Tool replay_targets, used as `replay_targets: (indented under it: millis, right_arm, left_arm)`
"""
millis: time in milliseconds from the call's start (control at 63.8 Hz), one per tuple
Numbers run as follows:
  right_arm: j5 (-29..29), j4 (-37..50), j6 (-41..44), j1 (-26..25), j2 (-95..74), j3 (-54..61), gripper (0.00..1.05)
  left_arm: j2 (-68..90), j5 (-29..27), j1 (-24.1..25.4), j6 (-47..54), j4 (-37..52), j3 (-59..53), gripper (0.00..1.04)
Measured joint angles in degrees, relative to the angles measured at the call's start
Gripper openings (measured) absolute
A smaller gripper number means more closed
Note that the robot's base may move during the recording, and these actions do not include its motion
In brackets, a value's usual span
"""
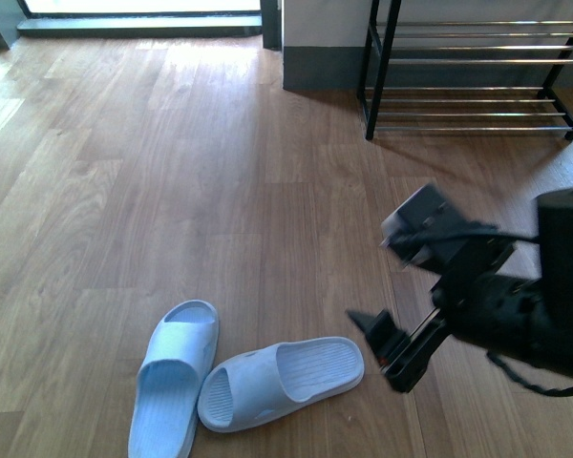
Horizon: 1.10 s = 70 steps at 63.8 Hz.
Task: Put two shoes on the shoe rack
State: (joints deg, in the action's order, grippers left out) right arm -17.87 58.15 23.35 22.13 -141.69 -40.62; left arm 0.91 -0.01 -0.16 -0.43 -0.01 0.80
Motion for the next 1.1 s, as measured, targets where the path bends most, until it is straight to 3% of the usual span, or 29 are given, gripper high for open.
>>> replay_targets:
  millis: [282,705,1097]
  right_arm:
    - [-1.9,-5.0,7.4,6.3,-22.9,-16.0,0.96]
    - [-2.4,-7.0,2.8,10.1,-32.3,-29.6,0.95]
    - [-4.3,-9.2,-0.9,11.1,-32.3,-31.1,0.3]
  left_arm:
    - [0.0,0.0,0.0,0.0,0.0,0.0,0.95]
    - [0.0,0.0,0.0,0.0,0.0,0.0,0.95]
    - [0.0,0.0,0.0,0.0,0.0,0.0,0.95]
